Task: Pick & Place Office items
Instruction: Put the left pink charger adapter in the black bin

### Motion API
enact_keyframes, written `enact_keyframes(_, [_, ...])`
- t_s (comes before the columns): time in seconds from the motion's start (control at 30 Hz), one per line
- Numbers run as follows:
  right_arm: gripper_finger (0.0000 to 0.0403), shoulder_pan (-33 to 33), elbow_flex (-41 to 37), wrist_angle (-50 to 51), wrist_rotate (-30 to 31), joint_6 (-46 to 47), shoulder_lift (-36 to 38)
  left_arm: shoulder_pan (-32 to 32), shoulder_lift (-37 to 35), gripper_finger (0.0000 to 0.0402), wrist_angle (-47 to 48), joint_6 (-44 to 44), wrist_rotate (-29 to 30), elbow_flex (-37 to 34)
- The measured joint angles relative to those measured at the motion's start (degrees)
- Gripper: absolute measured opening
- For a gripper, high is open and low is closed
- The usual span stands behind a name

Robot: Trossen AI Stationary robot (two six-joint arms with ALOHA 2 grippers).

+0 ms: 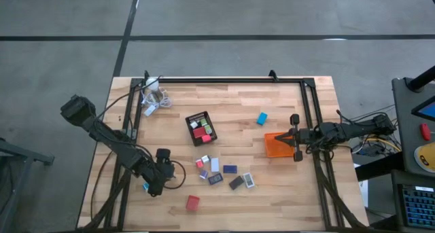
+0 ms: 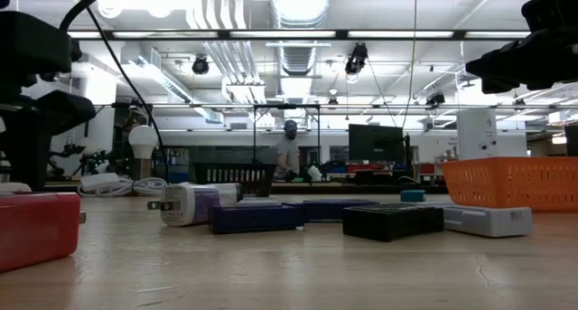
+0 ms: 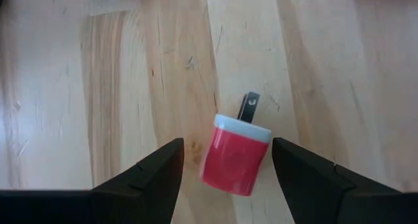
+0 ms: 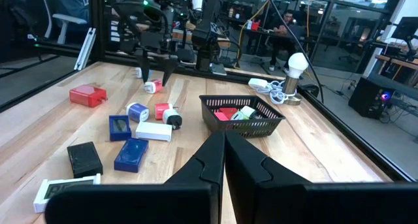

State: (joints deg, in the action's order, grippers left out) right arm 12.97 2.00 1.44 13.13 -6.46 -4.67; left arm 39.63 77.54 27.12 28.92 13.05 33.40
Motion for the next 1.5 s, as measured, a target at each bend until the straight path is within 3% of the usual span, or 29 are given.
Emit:
enact_keyframes(0.43, [0.0008,0.0,0.0,0.0,0.0,0.0,0.0,-0.2,0.0,0.0226,-2.9,0.2,-0.5,-1.9])
enact_keyframes(0.87, [0.0009,0.0,0.0,0.0,0.0,0.0,0.0,-0.2,0.0,0.0136,-3.4,0.2,-0.6,-1.8])
enact_keyframes(1.5, [0.0009,0.0,0.0,0.0,0.0,0.0,0.0,-0.7,-2.7,0.0143,-3.3,-0.1,-0.1,-1.1])
